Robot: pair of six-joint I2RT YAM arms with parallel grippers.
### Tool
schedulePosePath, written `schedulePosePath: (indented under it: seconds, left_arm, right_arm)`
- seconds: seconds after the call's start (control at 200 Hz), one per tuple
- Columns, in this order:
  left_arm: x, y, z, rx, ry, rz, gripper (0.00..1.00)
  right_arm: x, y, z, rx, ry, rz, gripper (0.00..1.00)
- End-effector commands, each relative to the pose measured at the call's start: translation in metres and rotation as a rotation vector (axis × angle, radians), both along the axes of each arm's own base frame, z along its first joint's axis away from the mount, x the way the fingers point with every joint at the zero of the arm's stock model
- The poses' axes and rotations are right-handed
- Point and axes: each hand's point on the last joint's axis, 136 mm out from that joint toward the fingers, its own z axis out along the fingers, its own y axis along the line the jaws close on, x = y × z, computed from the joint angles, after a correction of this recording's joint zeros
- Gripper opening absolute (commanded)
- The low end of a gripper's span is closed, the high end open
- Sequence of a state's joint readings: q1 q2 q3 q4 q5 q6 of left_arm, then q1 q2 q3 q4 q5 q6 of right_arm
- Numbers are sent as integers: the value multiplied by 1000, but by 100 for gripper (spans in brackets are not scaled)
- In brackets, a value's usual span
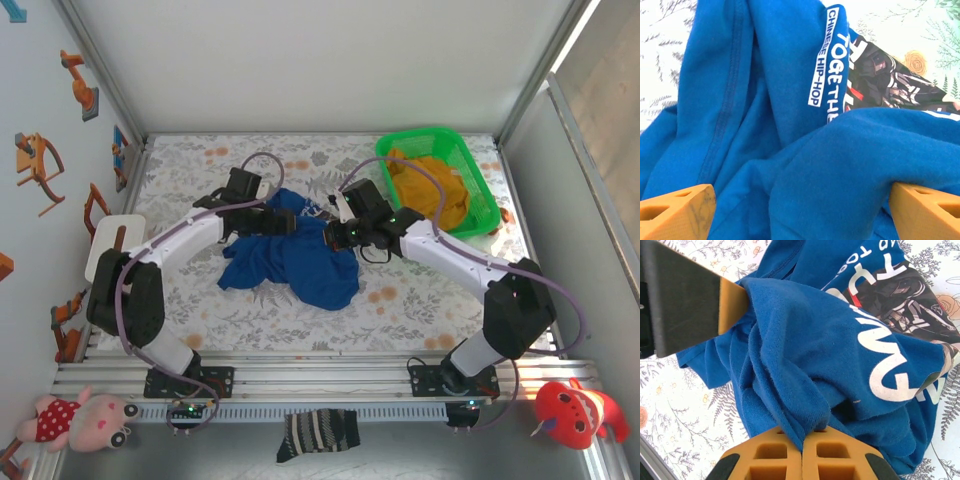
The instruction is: Fold the inside-out t-shirt
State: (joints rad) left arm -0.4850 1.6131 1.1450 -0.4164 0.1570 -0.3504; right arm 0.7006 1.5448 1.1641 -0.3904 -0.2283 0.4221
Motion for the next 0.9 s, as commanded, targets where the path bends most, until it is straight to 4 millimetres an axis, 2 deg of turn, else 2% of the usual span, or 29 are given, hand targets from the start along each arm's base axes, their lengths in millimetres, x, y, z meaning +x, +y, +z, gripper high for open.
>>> schedulePosePath:
  seconds: [0.0, 0.1, 0.3, 0.381, 0.406, 0.491, 0.496, 0.571, 0.671, 0.831, 0.876, 0.896]
  left_arm:
    - [6, -20, 14, 2, -72, -142, 89]
    - [4, -30, 12, -15, -64, -205, 90]
    - [-1, -45, -8, -48, 21, -286, 89]
    - [-3, -56, -8, -97, 43, -325, 83]
    - [-4, -59, -7, -114, 49, -338, 78]
    - [-6, -69, -2, -166, 59, -366, 41]
    - [-5, -69, -1, -168, 59, -367, 41]
    - [-5, -72, 8, -196, 45, -361, 0]
    - [2, -63, 27, -194, -7, -292, 0]
    - [0, -44, 78, -266, -144, -176, 0]
    - [-4, -42, 88, -290, -163, -164, 0]
    - [-6, -42, 91, -300, -166, -161, 0]
  right_arm:
    - [0, 0, 16, 36, -28, -5, 0]
    - [1, 2, 19, 38, -34, -2, 0]
    - [3, 3, 25, 40, -41, 4, 0]
    - [2, 2, 26, 34, -46, 7, 0]
    - [3, 2, 26, 30, -47, 7, 0]
    - [3, -1, 23, 8, -47, 8, 0]
    - [3, -1, 23, 6, -47, 8, 0]
    - [4, -3, 20, -9, -49, 5, 0]
    - [9, -9, 10, -40, -41, -8, 0]
    - [27, -26, -20, -119, -4, -59, 0]
    - [30, -30, -25, -147, 6, -72, 23]
    - [31, -31, -26, -154, 7, -73, 29]
